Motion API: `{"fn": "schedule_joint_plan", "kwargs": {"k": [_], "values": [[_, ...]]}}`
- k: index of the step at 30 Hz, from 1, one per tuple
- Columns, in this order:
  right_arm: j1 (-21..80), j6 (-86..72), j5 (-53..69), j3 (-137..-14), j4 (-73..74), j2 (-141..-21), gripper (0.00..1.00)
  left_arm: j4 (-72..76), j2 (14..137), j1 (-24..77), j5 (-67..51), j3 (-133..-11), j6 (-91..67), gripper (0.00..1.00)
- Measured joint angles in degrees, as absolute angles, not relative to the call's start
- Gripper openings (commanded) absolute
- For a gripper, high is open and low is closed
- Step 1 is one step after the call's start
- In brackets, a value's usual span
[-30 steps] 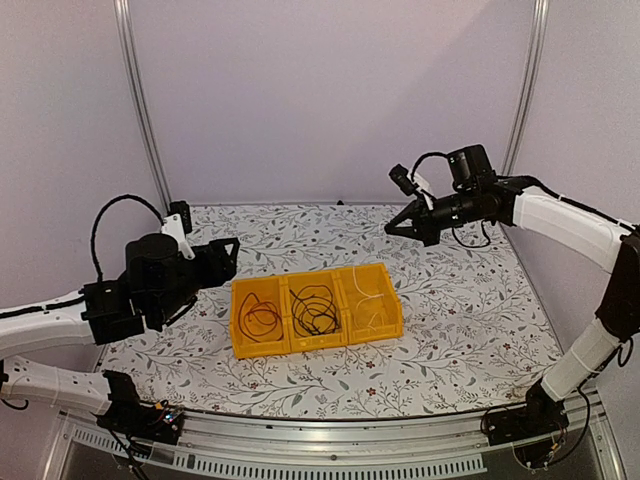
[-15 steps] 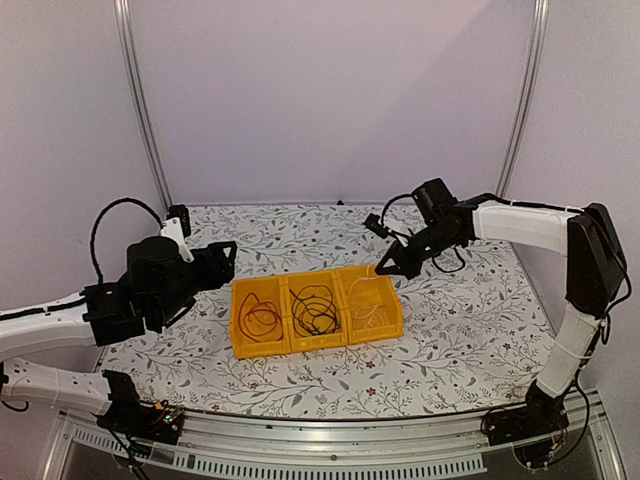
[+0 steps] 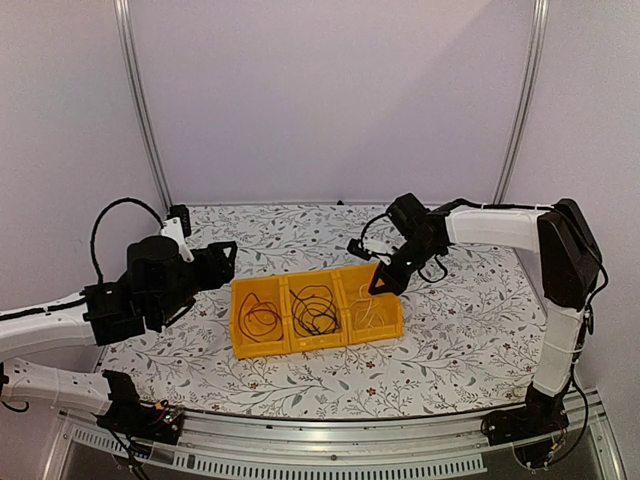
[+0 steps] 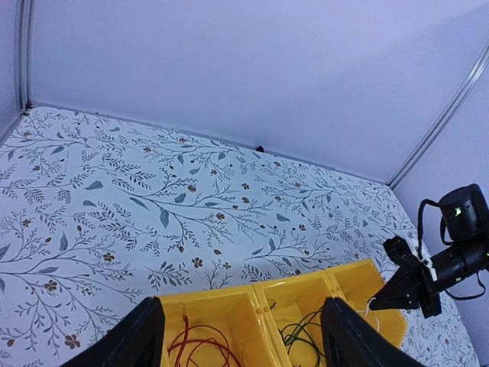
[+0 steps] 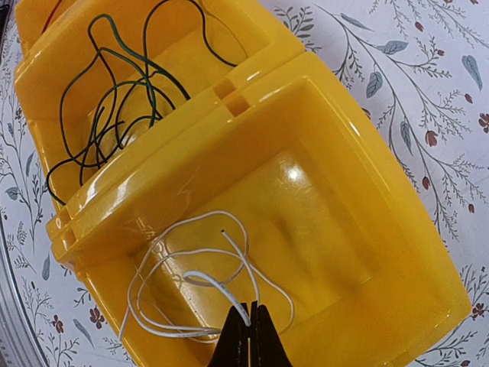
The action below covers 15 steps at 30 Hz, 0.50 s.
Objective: Untangle the cables
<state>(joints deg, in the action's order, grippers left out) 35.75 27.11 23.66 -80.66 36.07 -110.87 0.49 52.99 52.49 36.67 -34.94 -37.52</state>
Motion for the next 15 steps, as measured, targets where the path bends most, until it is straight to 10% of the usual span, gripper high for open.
{"fn": "schedule_joint_plan", "kwargs": {"k": [15], "values": [[35.94, 28.91, 17.98, -83.22, 45.17, -101.25, 0.36, 0.80, 58.50, 51.64, 33.95, -39.18, -32.32, 0.72]]}}
